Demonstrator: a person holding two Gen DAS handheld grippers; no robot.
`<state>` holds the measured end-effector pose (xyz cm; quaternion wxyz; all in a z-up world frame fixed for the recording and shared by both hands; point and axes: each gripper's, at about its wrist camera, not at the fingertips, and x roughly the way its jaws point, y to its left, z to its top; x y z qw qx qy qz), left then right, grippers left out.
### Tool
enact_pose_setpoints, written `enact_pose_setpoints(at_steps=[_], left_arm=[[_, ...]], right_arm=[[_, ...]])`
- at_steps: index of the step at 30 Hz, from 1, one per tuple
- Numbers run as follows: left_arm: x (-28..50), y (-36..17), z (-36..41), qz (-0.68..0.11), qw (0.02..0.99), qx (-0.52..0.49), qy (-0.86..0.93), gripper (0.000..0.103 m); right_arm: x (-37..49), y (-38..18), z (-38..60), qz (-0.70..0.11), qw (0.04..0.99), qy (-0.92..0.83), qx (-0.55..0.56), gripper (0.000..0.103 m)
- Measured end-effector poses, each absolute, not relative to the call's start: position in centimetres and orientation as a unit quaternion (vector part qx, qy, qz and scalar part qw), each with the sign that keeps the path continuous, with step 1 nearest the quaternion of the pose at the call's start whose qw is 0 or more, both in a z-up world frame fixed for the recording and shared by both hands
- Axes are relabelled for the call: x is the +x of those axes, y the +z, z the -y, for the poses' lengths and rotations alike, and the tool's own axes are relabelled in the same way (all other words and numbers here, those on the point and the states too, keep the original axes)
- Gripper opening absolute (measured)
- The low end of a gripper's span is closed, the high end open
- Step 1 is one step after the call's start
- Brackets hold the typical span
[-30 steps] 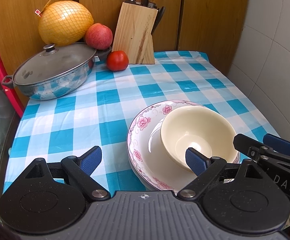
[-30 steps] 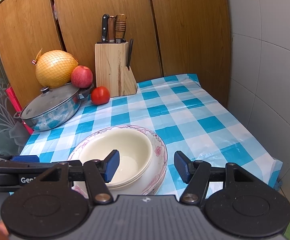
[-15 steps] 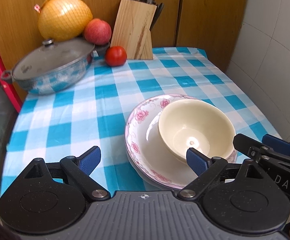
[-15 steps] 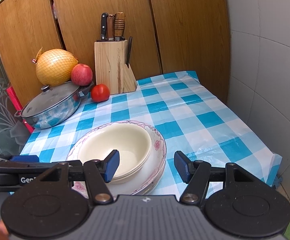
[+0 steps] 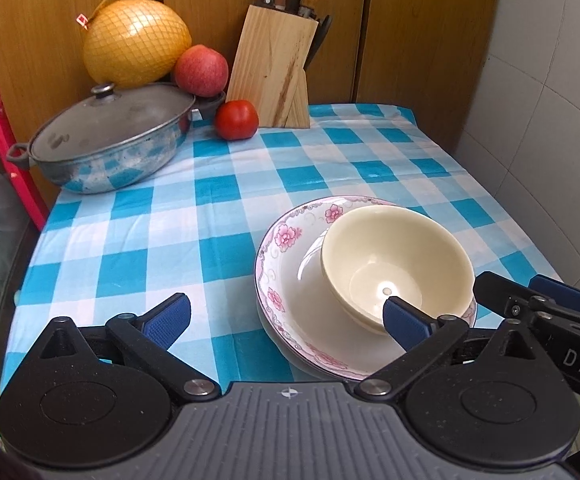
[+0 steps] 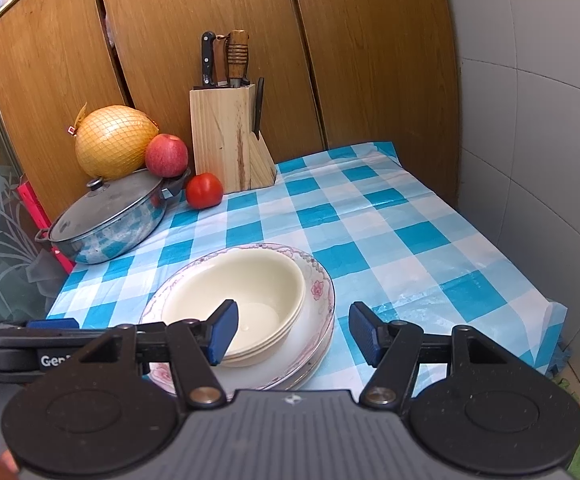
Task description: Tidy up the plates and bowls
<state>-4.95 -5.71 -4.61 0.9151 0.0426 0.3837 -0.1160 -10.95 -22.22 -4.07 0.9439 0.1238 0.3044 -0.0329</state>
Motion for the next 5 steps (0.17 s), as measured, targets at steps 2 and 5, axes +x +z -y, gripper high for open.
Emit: enact_pose_setpoints(at_steps=[2, 5], left_arm=[[-5.18, -4.47, 5.91, -0.374, 0.919, 0.053, -0.113, 0.103], [-5.29, -4.39, 6.12, -0.368, 0.921, 0.065, -0.109, 0.103]], right_arm=[[-10.96, -4.04, 22.23, -0.302, 0.944, -0.035, 0.126, 0.059], [-10.94, -3.96, 22.38, -0.298, 0.945, -0.038, 0.131, 0.059]])
